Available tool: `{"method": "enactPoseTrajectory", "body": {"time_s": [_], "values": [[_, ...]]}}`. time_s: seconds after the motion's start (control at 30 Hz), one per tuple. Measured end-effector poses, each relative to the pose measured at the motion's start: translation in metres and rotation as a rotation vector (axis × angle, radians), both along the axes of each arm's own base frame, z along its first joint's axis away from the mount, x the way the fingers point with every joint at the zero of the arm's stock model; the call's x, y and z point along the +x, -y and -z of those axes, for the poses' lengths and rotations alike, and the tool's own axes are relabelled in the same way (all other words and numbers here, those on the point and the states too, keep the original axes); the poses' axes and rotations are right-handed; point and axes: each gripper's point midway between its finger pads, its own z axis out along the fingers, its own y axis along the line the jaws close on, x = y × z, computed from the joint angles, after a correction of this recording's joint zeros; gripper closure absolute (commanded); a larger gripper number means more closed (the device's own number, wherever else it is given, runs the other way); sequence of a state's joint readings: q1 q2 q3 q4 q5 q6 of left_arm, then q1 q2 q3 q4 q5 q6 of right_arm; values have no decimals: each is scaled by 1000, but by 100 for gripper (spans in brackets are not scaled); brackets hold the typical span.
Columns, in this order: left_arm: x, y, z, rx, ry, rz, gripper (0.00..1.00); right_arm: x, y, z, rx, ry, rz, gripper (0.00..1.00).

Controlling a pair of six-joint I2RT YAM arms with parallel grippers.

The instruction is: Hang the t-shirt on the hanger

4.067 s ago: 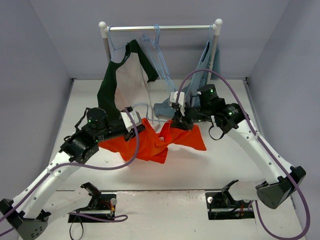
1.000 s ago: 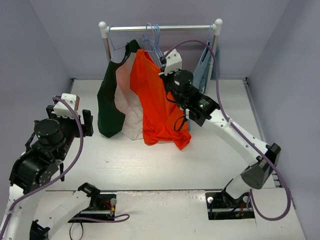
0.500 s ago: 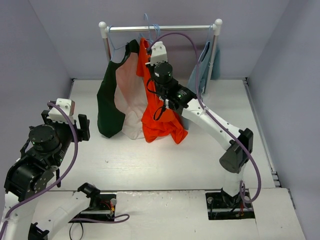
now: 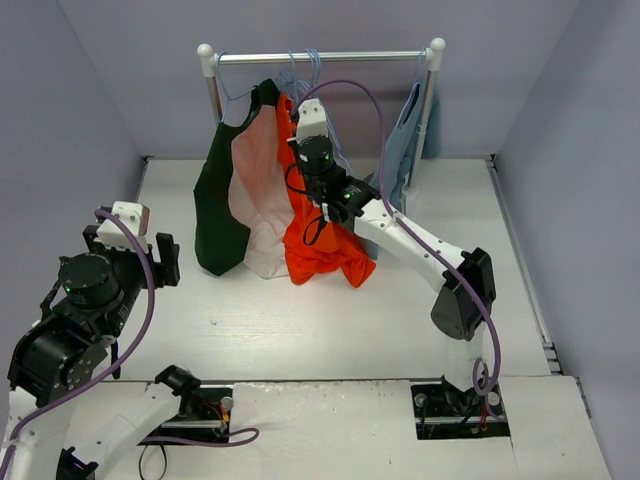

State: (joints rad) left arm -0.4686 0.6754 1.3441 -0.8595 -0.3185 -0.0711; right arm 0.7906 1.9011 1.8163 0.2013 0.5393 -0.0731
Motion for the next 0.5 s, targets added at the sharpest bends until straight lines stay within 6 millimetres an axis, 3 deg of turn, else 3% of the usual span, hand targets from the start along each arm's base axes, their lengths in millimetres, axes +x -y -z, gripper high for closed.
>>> {"method": "enactPoseTrajectory", "body": {"time_s": [0.07, 0.1, 0.13, 0.27, 0.3, 0.33, 0.43, 0.5], "values": [[-1, 0, 0, -7, 0, 0, 33, 0, -2, 3, 9, 0, -6, 90], [-2, 0, 0, -10, -1, 1, 33, 1, -2, 4, 13, 1, -9, 79], [-2, 0, 1, -12, -1, 1, 33, 1, -3, 5, 16, 0, -11, 61], [-4, 0, 1, -17, -2, 2, 32, -2, -4, 14, 12, -17, -34, 29], [-5, -1, 1, -17, -3, 1, 30, -4, -3, 15, 10, -21, -43, 22], [-5, -1, 1, -16, -4, 1, 20, -8, -2, 15, 7, -26, -52, 13], [-6, -2, 1, -18, -5, -4, 19, -23, 7, -7, 28, -8, -85, 0], [-7, -3, -1, -18, -3, -8, 19, -39, 18, -36, 62, 31, -106, 0]]}}
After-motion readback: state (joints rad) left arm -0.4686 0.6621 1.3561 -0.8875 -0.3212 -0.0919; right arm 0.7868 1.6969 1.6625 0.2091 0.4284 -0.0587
